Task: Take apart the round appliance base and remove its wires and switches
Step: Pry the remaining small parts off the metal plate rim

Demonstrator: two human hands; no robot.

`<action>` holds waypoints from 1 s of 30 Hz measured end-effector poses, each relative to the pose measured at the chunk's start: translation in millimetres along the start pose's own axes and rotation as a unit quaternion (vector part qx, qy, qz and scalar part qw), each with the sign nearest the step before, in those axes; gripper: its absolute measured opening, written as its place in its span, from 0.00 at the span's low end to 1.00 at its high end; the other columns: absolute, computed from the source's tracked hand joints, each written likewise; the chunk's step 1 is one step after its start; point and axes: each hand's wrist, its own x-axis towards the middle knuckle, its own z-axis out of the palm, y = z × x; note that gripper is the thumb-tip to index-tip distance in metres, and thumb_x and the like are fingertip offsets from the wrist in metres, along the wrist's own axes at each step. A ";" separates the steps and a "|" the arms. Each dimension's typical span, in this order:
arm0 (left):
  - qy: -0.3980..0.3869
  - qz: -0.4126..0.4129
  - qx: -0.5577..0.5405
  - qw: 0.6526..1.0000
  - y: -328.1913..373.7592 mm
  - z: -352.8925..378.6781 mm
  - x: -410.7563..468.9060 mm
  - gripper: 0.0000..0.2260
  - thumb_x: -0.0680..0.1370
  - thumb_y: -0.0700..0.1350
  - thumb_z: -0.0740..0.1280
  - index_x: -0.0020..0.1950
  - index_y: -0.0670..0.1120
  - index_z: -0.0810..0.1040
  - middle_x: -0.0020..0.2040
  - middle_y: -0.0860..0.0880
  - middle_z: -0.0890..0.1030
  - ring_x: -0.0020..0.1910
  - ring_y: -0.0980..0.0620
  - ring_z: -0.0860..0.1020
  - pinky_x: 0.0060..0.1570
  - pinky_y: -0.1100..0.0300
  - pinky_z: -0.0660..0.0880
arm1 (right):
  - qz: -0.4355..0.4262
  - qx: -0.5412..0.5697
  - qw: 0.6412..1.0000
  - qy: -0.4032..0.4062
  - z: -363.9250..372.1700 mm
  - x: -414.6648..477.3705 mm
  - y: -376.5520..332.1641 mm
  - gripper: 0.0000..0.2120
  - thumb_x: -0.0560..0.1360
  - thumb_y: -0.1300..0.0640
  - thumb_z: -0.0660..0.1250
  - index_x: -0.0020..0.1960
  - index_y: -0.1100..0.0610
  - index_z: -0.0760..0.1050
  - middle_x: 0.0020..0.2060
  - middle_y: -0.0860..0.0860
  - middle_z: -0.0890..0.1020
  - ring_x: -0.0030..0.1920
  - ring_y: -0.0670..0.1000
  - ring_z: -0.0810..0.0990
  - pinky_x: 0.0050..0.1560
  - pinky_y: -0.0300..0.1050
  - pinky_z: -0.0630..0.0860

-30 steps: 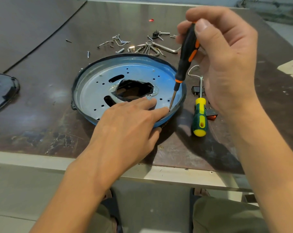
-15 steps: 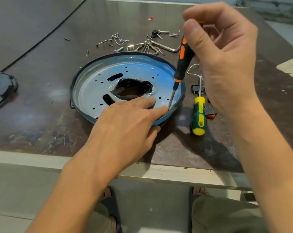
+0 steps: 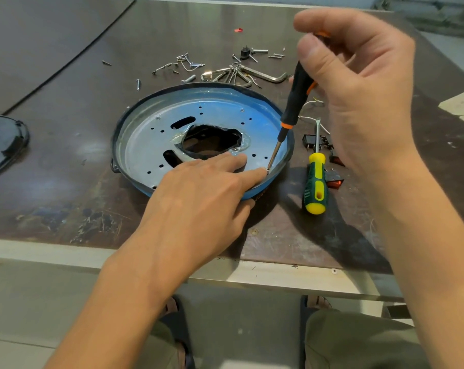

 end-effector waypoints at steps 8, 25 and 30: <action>-0.009 -0.010 0.001 1.000 0.8 -1.8 -0.8 0.20 0.75 0.56 0.62 0.67 0.59 0.75 0.60 0.56 0.80 0.50 0.52 0.82 0.36 0.58 0.74 | 0.016 0.056 0.998 -0.034 0.9 -4.0 -5.3 0.13 0.81 0.68 0.64 0.65 0.67 0.73 0.53 0.61 0.81 0.53 0.61 0.85 0.57 0.55 0.81; -0.005 -0.014 -0.006 1.000 0.3 -0.9 -1.7 0.19 0.76 0.56 0.63 0.66 0.57 0.76 0.58 0.55 0.81 0.51 0.51 0.82 0.38 0.56 0.76 | -0.029 -0.029 0.999 -0.025 1.7 -1.7 -7.8 0.13 0.77 0.62 0.74 0.59 0.64 0.78 0.45 0.54 0.82 0.45 0.48 0.81 0.52 0.48 0.81; -0.010 -0.017 0.002 1.000 0.4 -2.1 -1.3 0.18 0.75 0.56 0.62 0.65 0.57 0.77 0.57 0.55 0.81 0.48 0.52 0.82 0.35 0.58 0.74 | -0.005 0.012 0.999 -0.030 0.3 -3.0 -5.7 0.10 0.81 0.67 0.64 0.61 0.64 0.77 0.47 0.60 0.82 0.46 0.58 0.84 0.51 0.56 0.82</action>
